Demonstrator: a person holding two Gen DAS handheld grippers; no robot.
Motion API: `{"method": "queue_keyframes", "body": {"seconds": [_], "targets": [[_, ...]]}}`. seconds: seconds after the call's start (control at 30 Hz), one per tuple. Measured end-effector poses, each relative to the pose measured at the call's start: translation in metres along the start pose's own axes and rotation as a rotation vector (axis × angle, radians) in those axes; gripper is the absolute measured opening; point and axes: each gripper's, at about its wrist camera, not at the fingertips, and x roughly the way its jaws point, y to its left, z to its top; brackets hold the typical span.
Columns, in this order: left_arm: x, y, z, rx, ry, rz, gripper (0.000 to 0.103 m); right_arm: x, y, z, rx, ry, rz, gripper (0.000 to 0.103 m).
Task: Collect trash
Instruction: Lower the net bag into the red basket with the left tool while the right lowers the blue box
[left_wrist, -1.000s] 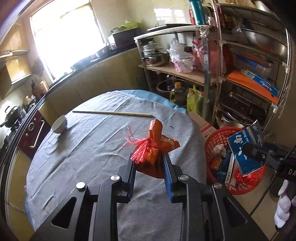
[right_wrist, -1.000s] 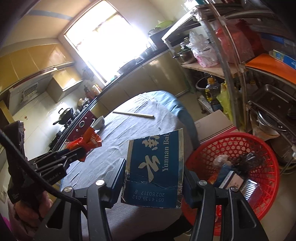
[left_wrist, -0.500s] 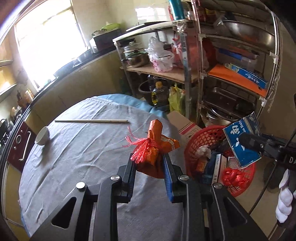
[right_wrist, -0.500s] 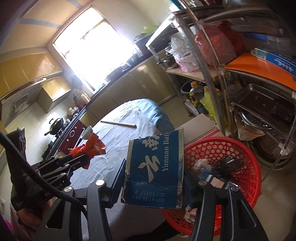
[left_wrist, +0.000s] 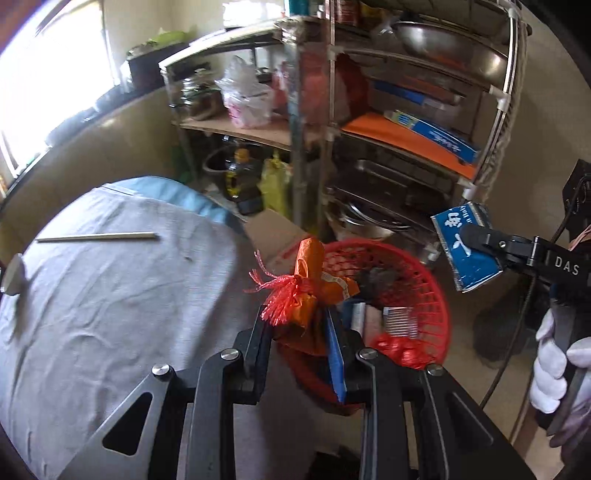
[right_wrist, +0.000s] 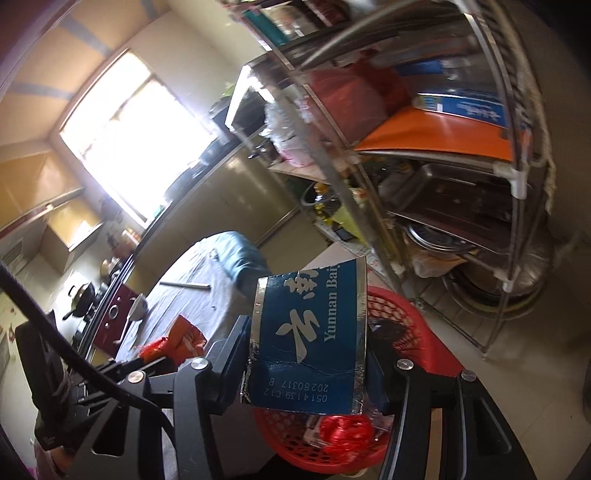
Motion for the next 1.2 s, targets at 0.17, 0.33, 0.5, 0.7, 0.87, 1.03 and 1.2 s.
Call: {"method": "queue_keyframes", "body": {"seconds": [0.17,0.33,0.5,0.7,0.87,1.03,1.2], "targets": [[0.019,-0.015,0.001,0.016,0.039,-0.02,0.029,-0.001,-0.019,-0.002,0.036,0.0,-0.042,0.057],[0.035,-0.026,0.002,0.032,0.068,-0.007,0.029,-0.001,-0.035,-0.005,0.071,0.003,-0.064,0.057],[0.043,-0.035,0.004,0.052,0.079,0.004,0.029,-0.005,-0.045,-0.008,0.081,0.0,-0.065,0.057],[0.05,-0.041,0.005,0.069,0.091,0.019,0.029,-0.007,-0.051,-0.009,0.092,0.001,-0.058,0.057],[0.054,-0.044,0.004,0.076,0.102,0.029,0.029,-0.005,-0.053,-0.013,0.103,0.012,-0.048,0.057],[0.061,-0.047,0.003,0.085,0.116,0.043,0.029,-0.003,-0.056,-0.015,0.114,0.025,-0.04,0.058],[0.066,-0.047,0.003,0.09,0.126,0.052,0.029,-0.001,-0.055,-0.017,0.117,0.032,-0.035,0.058]]}}
